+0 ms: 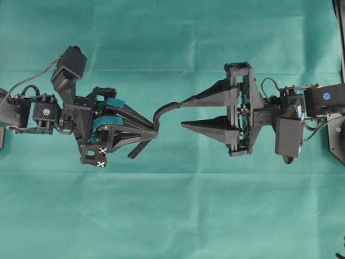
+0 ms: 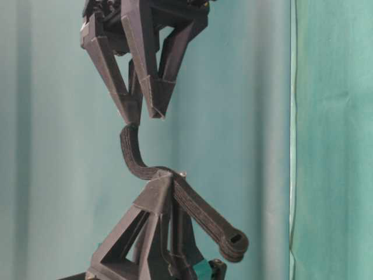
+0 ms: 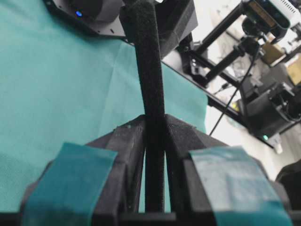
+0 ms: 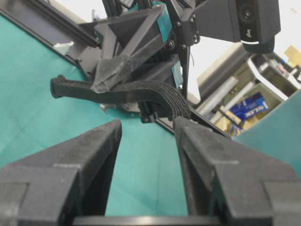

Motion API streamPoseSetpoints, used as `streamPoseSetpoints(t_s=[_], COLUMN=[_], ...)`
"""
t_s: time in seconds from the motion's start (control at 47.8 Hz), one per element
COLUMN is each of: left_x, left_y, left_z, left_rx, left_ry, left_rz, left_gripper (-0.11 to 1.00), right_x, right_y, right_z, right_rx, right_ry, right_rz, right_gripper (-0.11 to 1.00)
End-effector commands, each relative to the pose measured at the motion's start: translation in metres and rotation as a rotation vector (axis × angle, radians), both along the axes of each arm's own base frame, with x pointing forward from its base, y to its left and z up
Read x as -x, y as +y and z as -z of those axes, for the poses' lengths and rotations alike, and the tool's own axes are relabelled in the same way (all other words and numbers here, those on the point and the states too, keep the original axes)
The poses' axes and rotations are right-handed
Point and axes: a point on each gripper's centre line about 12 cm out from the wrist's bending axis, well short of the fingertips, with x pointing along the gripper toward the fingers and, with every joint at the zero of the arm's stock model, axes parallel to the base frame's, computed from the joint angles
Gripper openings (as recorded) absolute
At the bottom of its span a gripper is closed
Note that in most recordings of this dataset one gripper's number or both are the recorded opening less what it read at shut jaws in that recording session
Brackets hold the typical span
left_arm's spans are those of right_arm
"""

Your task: Peel off the Velcro with your right arm.

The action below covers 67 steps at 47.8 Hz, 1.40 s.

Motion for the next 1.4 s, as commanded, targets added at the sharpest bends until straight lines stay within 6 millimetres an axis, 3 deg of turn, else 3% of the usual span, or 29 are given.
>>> streamPoseSetpoints(t_s=[0.0,0.293,1.088,1.38], left_x=[-0.003,-0.007,-0.006,-0.006], left_y=[-0.002,-0.003,0.001,0.002], left_z=[-0.010,-0.001,-0.003,-0.004], left_rx=[0.000,-0.002,-0.003,-0.003], left_ry=[-0.038,-0.011,-0.019,-0.022], left_rz=[0.006,0.006,-0.005,-0.006], left_gripper=[0.10,0.10,0.10,0.10], right_x=[-0.004,-0.009,-0.020,-0.021], right_y=[-0.001,-0.005,0.000,0.002], right_z=[-0.011,-0.013,0.002,-0.002], right_rx=[-0.005,-0.006,-0.011,-0.013], right_ry=[-0.035,-0.040,-0.040,-0.070], right_rz=[0.004,0.016,-0.010,-0.020], right_gripper=[0.07,0.07,0.07,0.06])
